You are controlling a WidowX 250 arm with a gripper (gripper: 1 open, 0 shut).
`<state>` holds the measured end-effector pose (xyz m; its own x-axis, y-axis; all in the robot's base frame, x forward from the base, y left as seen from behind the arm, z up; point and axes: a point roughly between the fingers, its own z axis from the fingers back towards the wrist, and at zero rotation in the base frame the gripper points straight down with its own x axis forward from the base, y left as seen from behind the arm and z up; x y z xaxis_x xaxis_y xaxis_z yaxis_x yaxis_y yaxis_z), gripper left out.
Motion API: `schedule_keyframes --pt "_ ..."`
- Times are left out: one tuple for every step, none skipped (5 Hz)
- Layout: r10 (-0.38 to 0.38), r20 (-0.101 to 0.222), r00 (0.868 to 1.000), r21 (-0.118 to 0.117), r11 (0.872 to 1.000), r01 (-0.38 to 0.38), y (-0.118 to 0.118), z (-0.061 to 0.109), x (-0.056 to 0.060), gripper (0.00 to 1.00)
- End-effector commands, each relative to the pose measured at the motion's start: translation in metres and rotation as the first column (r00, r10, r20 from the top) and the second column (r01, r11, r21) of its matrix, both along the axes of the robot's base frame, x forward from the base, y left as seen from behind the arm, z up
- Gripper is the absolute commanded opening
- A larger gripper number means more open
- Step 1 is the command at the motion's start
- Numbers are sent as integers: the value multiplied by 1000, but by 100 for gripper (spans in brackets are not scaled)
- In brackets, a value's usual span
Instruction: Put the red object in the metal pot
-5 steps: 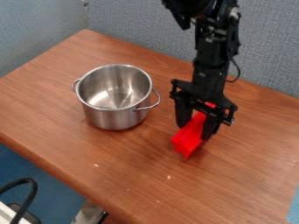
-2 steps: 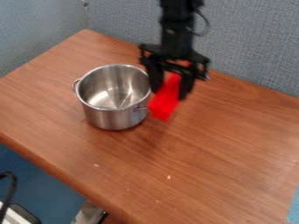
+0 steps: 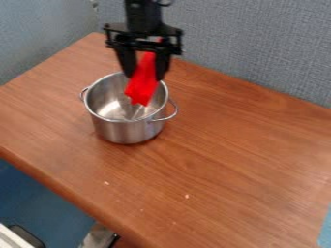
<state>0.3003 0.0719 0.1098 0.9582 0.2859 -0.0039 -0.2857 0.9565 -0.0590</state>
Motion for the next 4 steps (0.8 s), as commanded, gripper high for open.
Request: schedule_keyframes --pt "46 67 997 15 999 -47 14 19 -1 0" --pt "60 64 996 24 998 -61 16 14 -1 100" --pt "65 57 996 33 997 -67 16 7 -1 100" --pt "70 48 996 42 996 -72 15 -1 -2 100"
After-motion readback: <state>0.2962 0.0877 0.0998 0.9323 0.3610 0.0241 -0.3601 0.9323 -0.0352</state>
